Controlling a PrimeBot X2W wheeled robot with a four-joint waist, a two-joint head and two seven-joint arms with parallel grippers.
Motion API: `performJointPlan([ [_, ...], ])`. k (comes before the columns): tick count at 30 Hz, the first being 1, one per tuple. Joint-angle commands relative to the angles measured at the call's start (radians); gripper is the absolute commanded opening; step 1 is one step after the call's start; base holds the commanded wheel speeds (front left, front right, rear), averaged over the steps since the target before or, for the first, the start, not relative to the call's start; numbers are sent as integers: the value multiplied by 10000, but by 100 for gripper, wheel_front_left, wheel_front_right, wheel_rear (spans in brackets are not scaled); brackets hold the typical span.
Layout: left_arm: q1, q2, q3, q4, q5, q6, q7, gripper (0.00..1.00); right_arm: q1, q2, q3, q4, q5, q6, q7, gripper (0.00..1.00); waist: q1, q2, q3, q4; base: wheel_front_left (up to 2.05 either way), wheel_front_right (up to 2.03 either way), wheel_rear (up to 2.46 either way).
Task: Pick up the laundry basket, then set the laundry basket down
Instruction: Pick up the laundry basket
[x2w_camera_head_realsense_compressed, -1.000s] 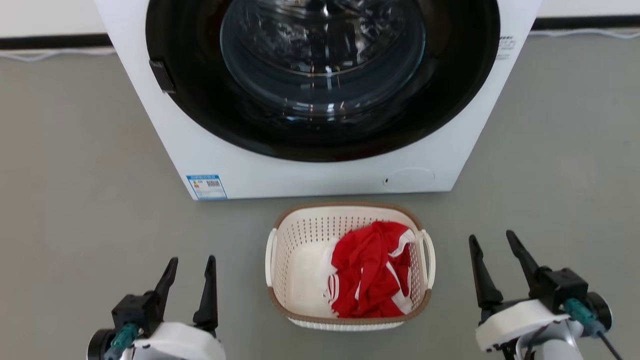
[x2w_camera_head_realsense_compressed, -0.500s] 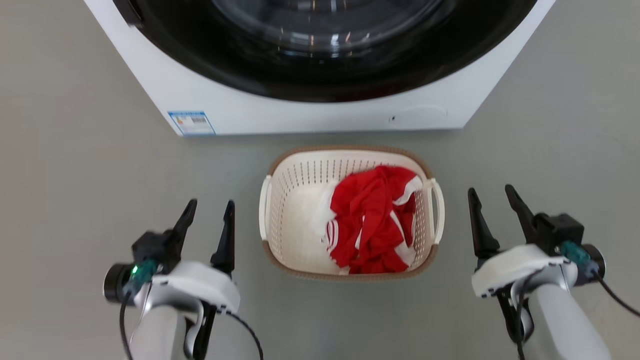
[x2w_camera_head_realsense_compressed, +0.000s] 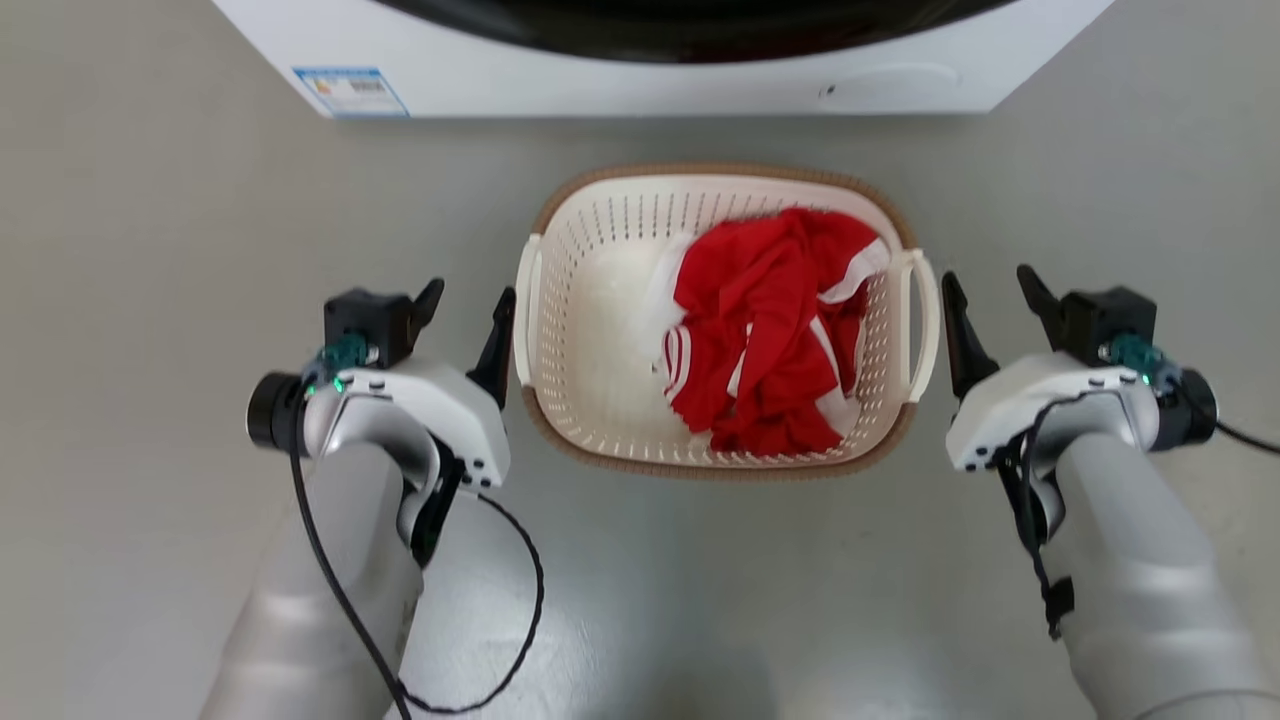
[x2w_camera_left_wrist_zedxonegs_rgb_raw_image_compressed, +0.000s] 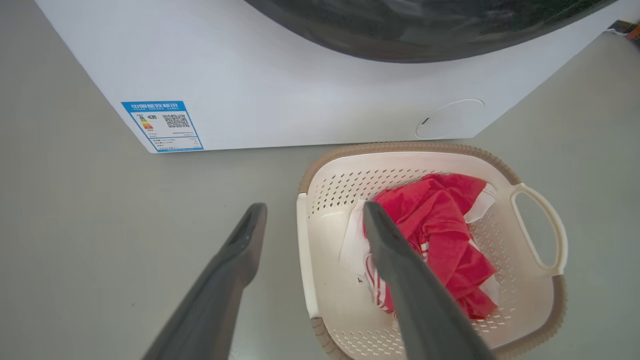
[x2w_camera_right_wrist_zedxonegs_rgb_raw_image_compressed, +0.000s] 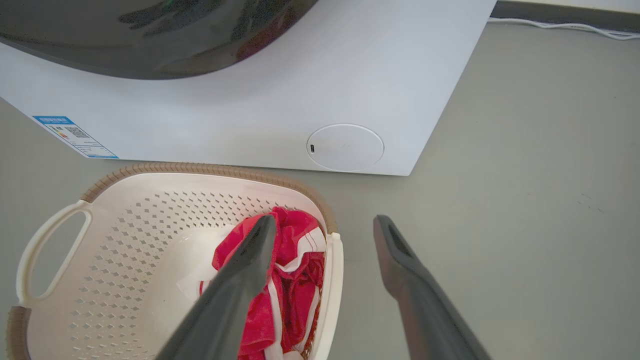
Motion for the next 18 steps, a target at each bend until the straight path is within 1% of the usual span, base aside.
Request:
performJointPlan([
  [1, -441, 195, 141, 235, -137, -50, 4, 100, -277, 45, 89, 220, -208, 62, 48, 100, -1, 0, 469, 75, 0, 0, 0],
  [4, -1045, 194, 21, 863, -343, -73, 88, 100, -712, 45, -167, 825, -508, 62, 144, 100, -1, 0, 768, 84, 0, 0, 0],
  [8, -1671, 193, -444, 1502, -598, -94, 210, 100, -1064, 45, -718, 1469, -1036, 62, 298, 100, -1, 0, 1073, 100, 0, 0, 0],
  [14, -2415, 192, -1216, 2081, -1182, -106, 406, 100, -1335, 45, -1595, 1878, -1932, 62, 446, 100, -1, 0, 1540, 140, 0, 0, 0],
  [18, -2684, 192, -1528, 2310, -1430, -108, 436, 100, -1476, 45, -1872, 2060, -2172, 62, 417, 100, -1, 0, 1755, 136, 0, 0, 0],
])
